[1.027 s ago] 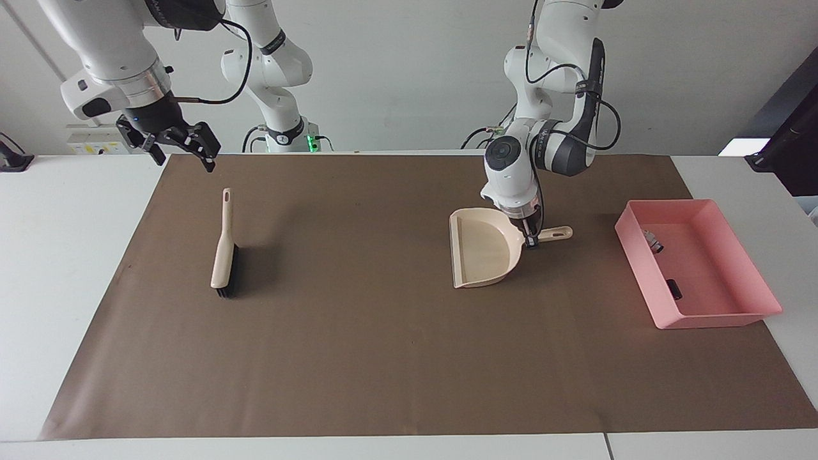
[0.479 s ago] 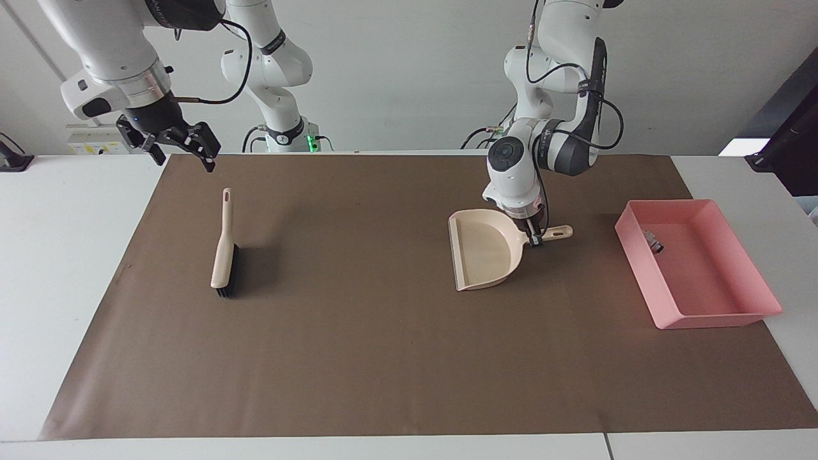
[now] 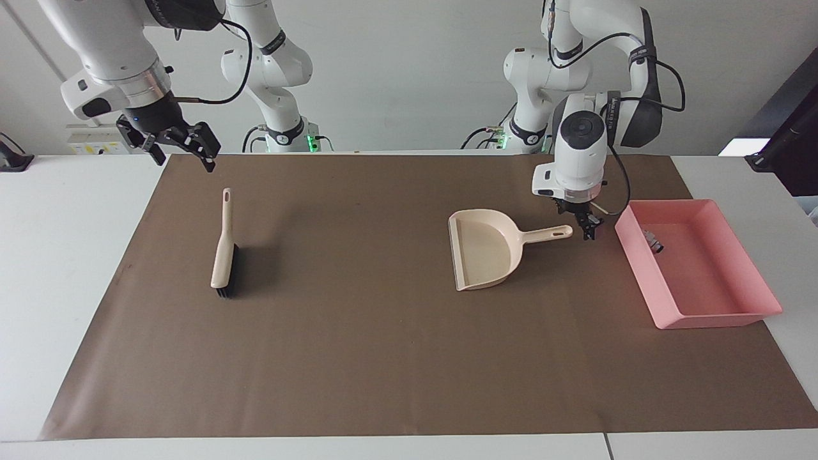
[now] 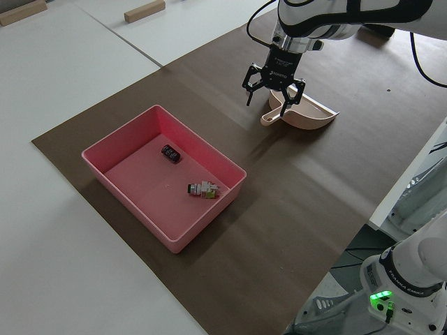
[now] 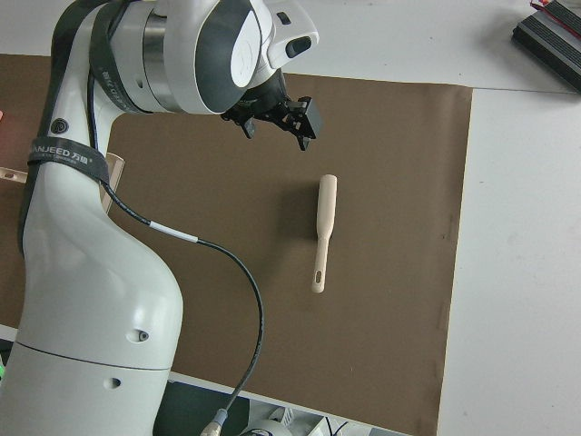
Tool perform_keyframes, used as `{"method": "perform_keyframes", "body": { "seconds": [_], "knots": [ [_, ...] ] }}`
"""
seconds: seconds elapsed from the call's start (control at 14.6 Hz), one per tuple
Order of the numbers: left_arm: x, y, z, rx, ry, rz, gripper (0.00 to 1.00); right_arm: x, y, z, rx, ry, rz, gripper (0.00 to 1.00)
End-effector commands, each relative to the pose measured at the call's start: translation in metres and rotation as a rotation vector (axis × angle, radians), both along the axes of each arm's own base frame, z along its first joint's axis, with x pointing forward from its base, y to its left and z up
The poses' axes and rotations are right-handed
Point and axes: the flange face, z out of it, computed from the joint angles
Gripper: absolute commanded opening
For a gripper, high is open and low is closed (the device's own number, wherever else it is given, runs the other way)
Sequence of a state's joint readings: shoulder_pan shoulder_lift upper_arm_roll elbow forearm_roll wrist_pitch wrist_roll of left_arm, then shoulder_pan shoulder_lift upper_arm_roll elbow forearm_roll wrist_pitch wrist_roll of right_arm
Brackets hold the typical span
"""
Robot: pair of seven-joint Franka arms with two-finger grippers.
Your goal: Clean e-waste and dump in bin
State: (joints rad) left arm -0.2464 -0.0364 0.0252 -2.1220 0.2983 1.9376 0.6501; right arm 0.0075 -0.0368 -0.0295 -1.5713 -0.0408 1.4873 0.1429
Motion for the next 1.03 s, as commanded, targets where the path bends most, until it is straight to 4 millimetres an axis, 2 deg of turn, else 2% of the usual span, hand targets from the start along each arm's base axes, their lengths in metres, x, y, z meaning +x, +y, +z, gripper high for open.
{"method": "perform_keyframes", "body": {
  "seconds": [0.0, 0.21, 0.55, 0.68, 0.96],
  "knots": [
    [0.003, 0.033, 0.013, -0.044, -0.028, 0.296, 0.98, -0.006, 0.0, 0.0, 0.021, 0.009, -0.009, 1.0],
    [0.021, 0.064, 0.033, -0.101, -0.069, 0.459, 0.98, -0.006, 0.0, 0.0, 0.021, 0.009, -0.009, 1.0],
    [0.04, 0.097, 0.098, -0.169, -0.096, 0.687, 0.98, -0.006, 0.0, 0.0, 0.021, 0.009, -0.009, 1.0],
    [0.041, 0.105, 0.121, -0.206, -0.107, 0.785, 0.98, -0.006, 0.0, 0.0, 0.021, 0.009, -0.009, 1.0],
    [0.037, 0.102, 0.168, -0.219, -0.128, 0.904, 0.98, -0.006, 0.0, 0.0, 0.021, 0.009, -0.009, 1.0]
  ]
}}
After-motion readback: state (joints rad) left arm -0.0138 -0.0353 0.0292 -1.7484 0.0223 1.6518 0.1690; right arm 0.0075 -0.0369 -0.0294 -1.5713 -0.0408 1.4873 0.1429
